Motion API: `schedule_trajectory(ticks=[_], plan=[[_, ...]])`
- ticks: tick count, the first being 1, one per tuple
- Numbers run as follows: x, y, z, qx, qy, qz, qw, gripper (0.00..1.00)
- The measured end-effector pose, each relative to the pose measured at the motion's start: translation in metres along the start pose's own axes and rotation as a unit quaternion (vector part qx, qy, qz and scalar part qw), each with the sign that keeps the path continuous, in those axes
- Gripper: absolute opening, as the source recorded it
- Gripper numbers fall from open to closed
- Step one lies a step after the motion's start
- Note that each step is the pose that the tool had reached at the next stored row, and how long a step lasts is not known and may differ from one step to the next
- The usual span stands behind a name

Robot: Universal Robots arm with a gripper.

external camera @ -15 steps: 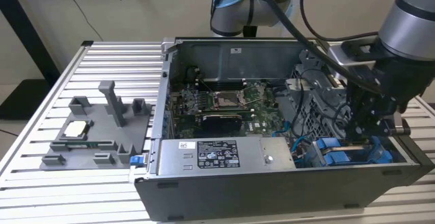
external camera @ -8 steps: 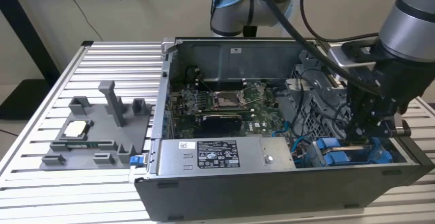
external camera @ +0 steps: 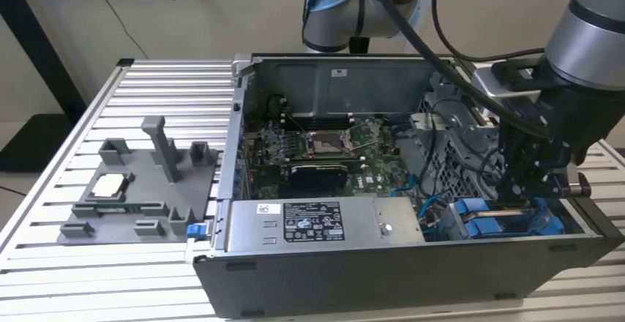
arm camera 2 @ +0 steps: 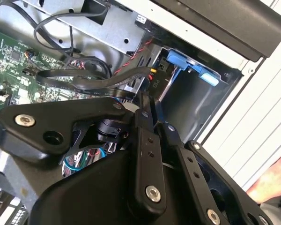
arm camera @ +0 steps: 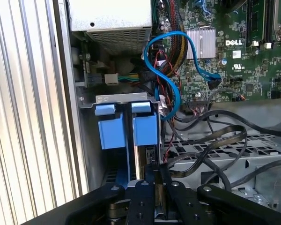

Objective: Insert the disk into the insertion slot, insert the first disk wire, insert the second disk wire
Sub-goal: 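Insert the second disk wire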

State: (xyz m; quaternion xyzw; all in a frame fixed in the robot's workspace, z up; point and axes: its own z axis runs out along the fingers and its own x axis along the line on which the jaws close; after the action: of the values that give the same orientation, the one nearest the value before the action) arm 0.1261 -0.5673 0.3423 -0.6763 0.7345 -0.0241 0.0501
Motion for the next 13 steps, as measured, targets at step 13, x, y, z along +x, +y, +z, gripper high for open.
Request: schedule_trajectory(ticks=[13], plan=[[0.0007, 0.0005, 0.0083, 0.0004, -0.0025, 0.0, 1.0, 0.24]])
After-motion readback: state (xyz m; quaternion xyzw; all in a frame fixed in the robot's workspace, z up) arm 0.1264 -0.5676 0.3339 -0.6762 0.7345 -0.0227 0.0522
